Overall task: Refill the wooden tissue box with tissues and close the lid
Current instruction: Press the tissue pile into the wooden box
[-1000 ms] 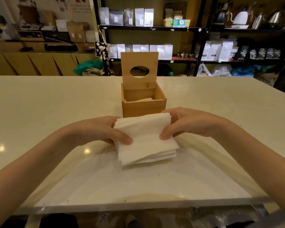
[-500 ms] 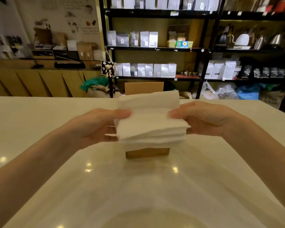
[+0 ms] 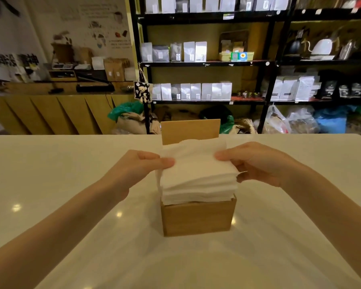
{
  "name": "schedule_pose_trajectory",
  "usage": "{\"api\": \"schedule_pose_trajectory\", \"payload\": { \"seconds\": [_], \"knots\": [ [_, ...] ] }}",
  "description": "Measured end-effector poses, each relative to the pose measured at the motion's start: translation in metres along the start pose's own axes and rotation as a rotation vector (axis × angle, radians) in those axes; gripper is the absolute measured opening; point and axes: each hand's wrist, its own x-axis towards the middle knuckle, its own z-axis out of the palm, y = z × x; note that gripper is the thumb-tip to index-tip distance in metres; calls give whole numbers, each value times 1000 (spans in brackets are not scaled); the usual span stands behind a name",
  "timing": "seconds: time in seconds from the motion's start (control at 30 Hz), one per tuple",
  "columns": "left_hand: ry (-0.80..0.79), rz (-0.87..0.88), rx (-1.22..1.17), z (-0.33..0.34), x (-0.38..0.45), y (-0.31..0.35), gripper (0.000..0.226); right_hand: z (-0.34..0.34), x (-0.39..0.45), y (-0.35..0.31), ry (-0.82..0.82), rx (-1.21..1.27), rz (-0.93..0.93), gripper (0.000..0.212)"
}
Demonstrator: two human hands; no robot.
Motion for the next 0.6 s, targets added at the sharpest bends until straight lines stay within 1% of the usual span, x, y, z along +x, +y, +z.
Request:
{"api": "schedule_pose_trajectory", "payload": {
  "seconds": [0.13,0.17,0.23,0.27,0.33,0.4,0.43,0.5,0.6],
  "knots": [
    [-15,25,67,0,12,-3,11,2,7,0,101,-173,-20,26],
    [-15,36,101,-1,15,-3,12,3,8,-1,105,-188,-27,26],
    [-14,58,172,0,22,-2,15,3,12,0,103,-218,-42,35],
    [-15,68,203,0,25,-3,17,3,13,2,102,-237,-48,34],
    [-19,92,266,2,30,-4,32,4,14,2,113,-268,-72,15],
    [-7,132,320,0,35,-6,44,5,15,4,152,-322,-108,14],
    [0,158,365,-1,36,-6,46,6,16,5,187,-375,-134,18],
    [-2,222,501,-1,34,-5,44,11,19,9,234,-508,-191,24],
    [-28,315,781,5,31,-5,25,27,20,18,260,-684,-255,17]
  ]
}}
